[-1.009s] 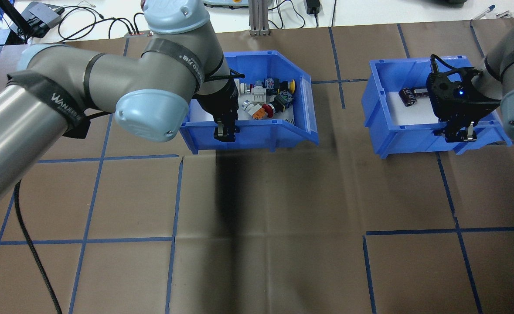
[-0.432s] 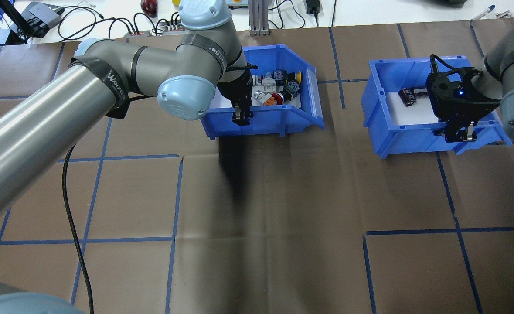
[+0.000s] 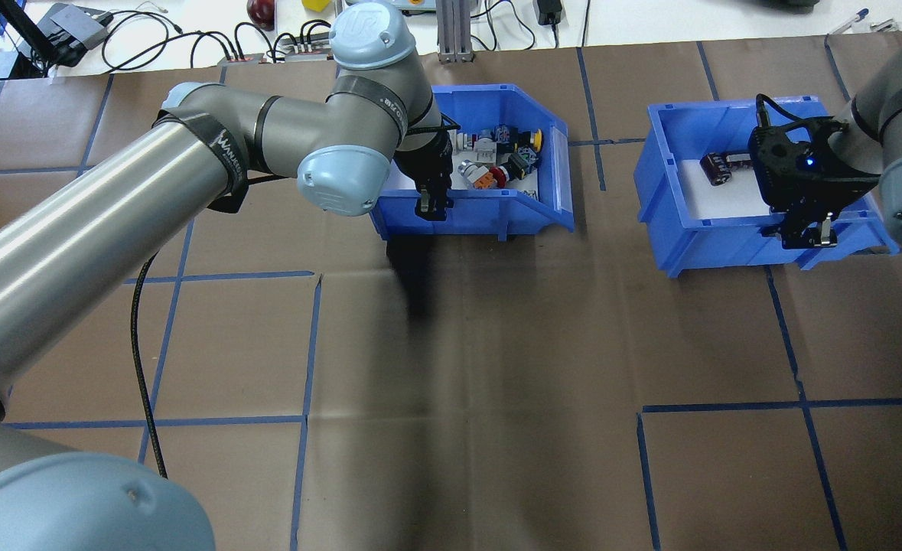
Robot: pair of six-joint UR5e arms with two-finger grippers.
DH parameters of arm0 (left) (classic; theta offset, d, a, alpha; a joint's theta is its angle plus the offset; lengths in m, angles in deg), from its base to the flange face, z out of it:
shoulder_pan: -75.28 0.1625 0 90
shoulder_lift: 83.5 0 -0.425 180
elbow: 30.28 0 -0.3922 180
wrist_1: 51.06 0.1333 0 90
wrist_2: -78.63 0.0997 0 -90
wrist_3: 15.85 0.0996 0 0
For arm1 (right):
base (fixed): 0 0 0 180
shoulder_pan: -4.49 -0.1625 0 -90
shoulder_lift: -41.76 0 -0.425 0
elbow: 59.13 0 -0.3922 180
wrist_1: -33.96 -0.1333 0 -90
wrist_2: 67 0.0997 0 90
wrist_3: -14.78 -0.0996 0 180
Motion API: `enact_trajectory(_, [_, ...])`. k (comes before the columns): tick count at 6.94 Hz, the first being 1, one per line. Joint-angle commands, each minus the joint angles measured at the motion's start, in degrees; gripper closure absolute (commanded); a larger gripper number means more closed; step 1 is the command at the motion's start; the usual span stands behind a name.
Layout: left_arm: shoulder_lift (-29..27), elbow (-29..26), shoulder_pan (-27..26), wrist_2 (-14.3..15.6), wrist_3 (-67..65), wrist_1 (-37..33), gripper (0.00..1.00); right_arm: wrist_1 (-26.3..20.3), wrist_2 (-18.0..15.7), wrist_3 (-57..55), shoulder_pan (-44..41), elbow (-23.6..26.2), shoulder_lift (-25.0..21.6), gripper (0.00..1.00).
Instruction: Place button box in front
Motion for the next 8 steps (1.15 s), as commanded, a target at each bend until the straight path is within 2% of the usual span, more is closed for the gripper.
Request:
enact_trajectory(1, [-1.03, 0.18, -0.25, -0.12, 1.34, 0.50, 0.84, 0.00, 0.00, 0.00, -0.09, 0.00, -0.08, 0.92])
enact_trajectory(2, [-1.04, 0.09, -0.43, -1.86, 1.08, 0.50, 0.74, 0.00, 0.00, 0.00, -0.09, 0.00, -0.08, 0.92])
enact_trajectory(3, [-0.95, 0.09, -0.25, -2.40, 0.81, 0.50, 0.55, 0.00, 0.00, 0.00, -0.09, 0.00, -0.08, 0.92])
enact_trajectory(4, [-0.86, 0.00, -0.25, -2.06, 0.46, 0.59, 0.15, 0.00, 0.00, -0.09, -0.09, 0.00, -0.08, 0.92])
enact_trajectory(6, [3.77, 0.09, 0.19, -1.97, 1.33, -1.24, 0.12, -0.17, -0.09, -0.17, -0.09, 0.17, -0.17, 0.92])
enact_trajectory(7, [7.54, 0.18, 1.67, -1.53, 6.91, -7.61, 0.12, -0.09, -0.09, -0.44, -0.26, 1.31, -1.04, 0.92])
enact_trajectory(8, [12.79, 0.44, 5.42, 0.21, 17.93, -14.55, 0.08, 0.00, -0.09, -0.87, -0.44, 4.28, -4.01, 0.92])
